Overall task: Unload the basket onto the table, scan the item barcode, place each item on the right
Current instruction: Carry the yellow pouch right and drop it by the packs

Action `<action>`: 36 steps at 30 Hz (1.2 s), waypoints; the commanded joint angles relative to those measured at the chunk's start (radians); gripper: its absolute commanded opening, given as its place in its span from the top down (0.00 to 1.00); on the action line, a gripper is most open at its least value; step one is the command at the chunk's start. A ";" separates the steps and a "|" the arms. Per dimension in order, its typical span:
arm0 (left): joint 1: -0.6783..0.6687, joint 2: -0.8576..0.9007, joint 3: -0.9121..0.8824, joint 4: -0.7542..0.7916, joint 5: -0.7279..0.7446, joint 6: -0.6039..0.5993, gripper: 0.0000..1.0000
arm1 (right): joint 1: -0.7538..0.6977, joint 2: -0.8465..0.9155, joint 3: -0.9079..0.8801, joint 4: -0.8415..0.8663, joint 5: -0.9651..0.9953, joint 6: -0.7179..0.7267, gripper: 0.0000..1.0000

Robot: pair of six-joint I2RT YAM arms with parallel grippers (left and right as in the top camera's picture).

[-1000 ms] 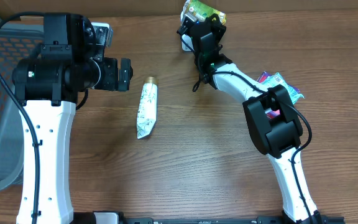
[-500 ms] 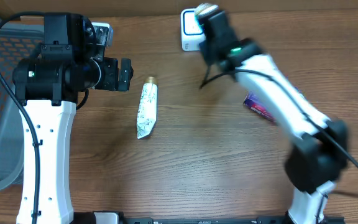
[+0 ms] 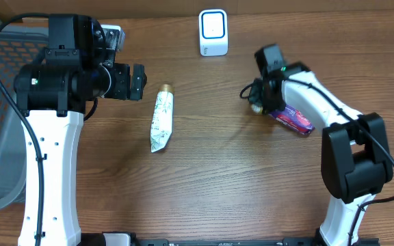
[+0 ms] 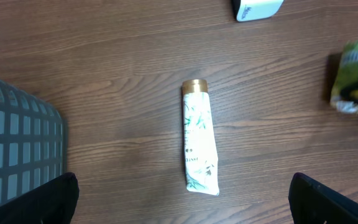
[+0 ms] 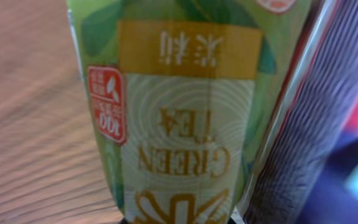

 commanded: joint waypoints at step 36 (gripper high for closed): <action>-0.002 0.003 0.008 0.001 0.011 -0.006 0.00 | -0.068 -0.184 -0.046 -0.025 -0.204 -0.338 0.65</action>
